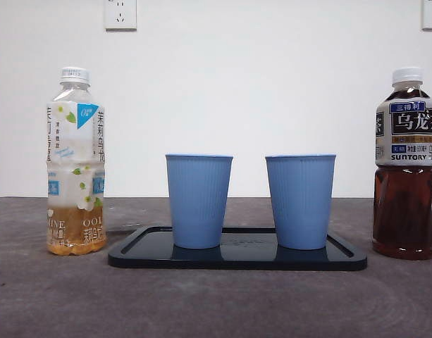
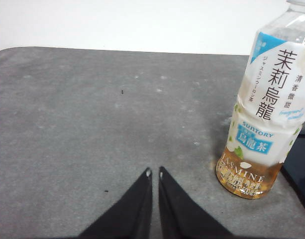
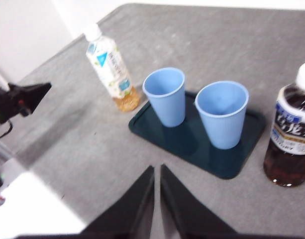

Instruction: Pour the drink into the cup

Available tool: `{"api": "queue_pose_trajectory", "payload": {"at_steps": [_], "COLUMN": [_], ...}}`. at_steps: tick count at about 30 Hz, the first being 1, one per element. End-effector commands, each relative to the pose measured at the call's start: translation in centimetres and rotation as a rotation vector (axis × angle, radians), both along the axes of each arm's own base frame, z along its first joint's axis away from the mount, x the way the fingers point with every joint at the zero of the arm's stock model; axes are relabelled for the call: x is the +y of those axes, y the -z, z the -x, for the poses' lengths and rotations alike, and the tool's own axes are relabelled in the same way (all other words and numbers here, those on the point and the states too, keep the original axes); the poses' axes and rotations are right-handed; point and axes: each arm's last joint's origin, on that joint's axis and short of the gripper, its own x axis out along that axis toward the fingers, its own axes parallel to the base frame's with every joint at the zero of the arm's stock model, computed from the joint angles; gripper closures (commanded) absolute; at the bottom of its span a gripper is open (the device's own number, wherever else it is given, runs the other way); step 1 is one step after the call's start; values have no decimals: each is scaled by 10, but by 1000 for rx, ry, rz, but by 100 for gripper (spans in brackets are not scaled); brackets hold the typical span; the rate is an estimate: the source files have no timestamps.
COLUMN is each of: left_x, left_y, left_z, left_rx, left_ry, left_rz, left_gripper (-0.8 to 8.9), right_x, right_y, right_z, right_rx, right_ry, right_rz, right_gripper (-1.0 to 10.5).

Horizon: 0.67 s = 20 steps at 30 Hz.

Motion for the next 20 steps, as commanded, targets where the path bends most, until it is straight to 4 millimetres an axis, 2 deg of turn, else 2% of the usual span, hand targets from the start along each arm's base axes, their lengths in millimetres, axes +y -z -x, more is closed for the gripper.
{"api": "queue_pose_trajectory", "payload": {"at_steps": [1, 4, 9, 14, 17, 20], "left_x": [0, 0, 0, 0, 0, 0], "left_y": [8, 8, 8, 8, 8, 8], "left_z": [-1, -1, -1, -1, -1, -1], "left_rx": [25, 25, 25, 25, 25, 25], "left_ry": [-3, -3, -3, -3, -3, -3], "left_rz": [-13, -13, -13, -13, -13, -13], "left_gripper": [793, 793, 793, 793, 793, 793], "right_x": [-1, -4, -15, -22, -23, -23], "right_y": [6, 24, 75, 127, 154, 172], "right_z": [-5, -15, -38, -52, -57, -59], "right_rx": [-26, -84, -268, -407, -416, -395], "right_ry": [44, 148, 450, 695, 727, 720], "right_rz": [-6, -15, 51, 147, 152, 159], "right_gripper": [929, 929, 929, 929, 929, 929]}}
